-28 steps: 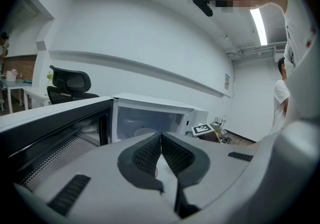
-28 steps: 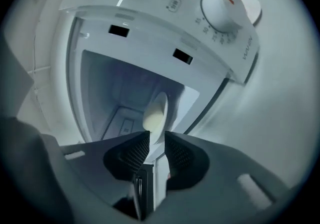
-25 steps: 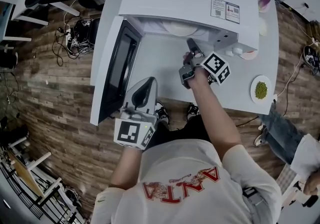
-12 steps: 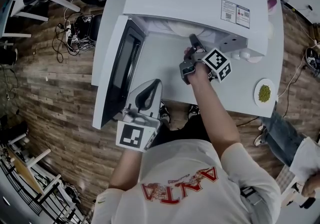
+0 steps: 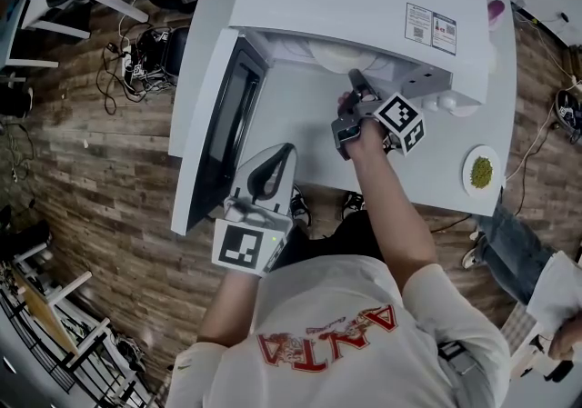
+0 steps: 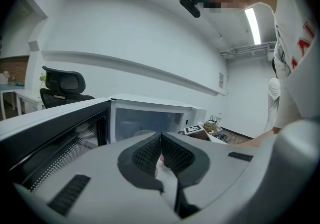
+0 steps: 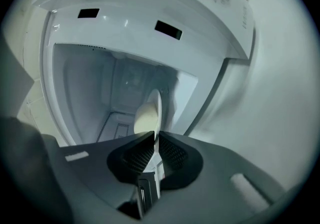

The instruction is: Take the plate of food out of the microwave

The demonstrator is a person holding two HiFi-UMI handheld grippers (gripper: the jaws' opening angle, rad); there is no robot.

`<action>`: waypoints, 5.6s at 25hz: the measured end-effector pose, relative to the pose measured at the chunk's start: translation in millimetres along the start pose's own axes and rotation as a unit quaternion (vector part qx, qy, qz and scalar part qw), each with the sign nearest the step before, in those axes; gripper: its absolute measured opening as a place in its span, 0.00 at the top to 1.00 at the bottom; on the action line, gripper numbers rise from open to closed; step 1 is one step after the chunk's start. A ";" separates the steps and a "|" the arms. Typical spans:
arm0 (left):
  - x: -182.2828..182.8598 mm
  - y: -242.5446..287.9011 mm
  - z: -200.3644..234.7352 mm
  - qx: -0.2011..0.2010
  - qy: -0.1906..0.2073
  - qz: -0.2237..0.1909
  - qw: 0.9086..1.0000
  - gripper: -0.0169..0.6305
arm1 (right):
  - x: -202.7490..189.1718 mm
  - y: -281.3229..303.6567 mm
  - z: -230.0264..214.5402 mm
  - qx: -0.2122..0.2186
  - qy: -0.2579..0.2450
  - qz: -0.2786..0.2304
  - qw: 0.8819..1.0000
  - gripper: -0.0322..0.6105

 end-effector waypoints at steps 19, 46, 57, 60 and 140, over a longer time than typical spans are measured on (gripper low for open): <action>-5.9 -6.7 0.8 0.007 -0.025 -0.003 1.000 0.96 | 0.7 11.3 -1.5 0.031 0.029 0.004 0.999 0.90; 17.2 -19.2 -9.3 -0.026 -0.008 -0.032 0.999 0.96 | -23.8 -80.8 -8.8 0.108 0.069 0.028 0.991 0.92; 23.4 0.1 -43.4 -0.094 0.009 -0.027 0.995 0.96 | -42.2 -165.4 -75.6 0.086 0.049 0.036 0.994 0.92; 21.6 12.0 -55.8 -0.113 0.012 -0.021 0.993 0.96 | -44.2 -186.6 -99.7 0.080 0.056 0.030 0.995 0.92; 19.1 64.8 -121.6 -0.180 0.020 -0.009 0.983 0.96 | 57.0 -270.5 -124.6 -0.204 -0.429 -0.002 0.880 0.94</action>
Point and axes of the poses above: the fingertips, and each gripper's own axes: y forward along the fingers, z to its left, x out of its top, the point moved 7 cm from there along -y, backward along the fingers, and after that the axes turned 12 degrees about -x, right-handed, at the moved point
